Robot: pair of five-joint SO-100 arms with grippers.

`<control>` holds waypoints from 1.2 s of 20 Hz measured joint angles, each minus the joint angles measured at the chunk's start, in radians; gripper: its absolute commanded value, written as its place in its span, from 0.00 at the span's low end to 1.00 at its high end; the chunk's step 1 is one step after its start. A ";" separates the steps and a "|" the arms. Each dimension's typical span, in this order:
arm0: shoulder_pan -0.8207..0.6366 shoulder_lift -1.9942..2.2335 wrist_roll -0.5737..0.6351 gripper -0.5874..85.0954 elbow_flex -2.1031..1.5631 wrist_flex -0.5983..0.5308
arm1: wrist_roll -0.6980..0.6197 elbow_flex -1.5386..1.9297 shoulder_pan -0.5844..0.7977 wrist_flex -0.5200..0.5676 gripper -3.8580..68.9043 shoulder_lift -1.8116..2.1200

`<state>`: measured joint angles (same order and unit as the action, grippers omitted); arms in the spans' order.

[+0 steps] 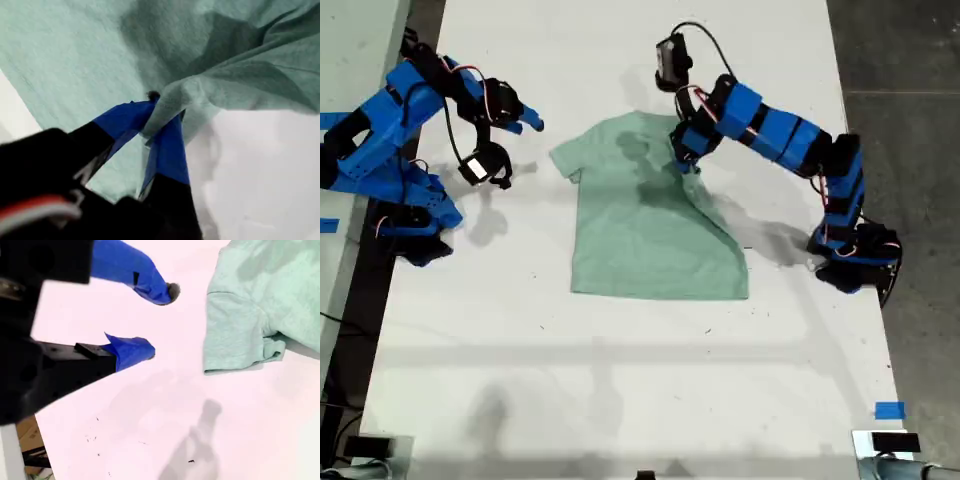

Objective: Fold tshirt

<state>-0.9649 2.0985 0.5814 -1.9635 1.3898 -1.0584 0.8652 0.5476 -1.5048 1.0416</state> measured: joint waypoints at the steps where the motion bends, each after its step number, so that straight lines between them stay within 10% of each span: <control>1: 0.003 0.000 0.000 0.19 0.000 0.000 | 0.009 0.000 -0.012 0.028 0.15 -0.054; 2: 0.006 0.000 0.000 0.20 0.000 -0.003 | 0.014 0.000 -0.018 0.051 0.44 -0.109; 3: 0.011 0.000 0.000 0.20 0.000 -0.003 | 0.015 0.000 -0.020 0.066 0.51 -0.153; 24: 0.046 -0.095 -0.009 0.29 0.000 -0.003 | -0.077 0.405 0.178 -0.150 0.30 0.827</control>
<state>-0.9189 2.0034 0.5722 -1.9635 1.3867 -1.1351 1.2701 0.7256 -1.6552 1.8684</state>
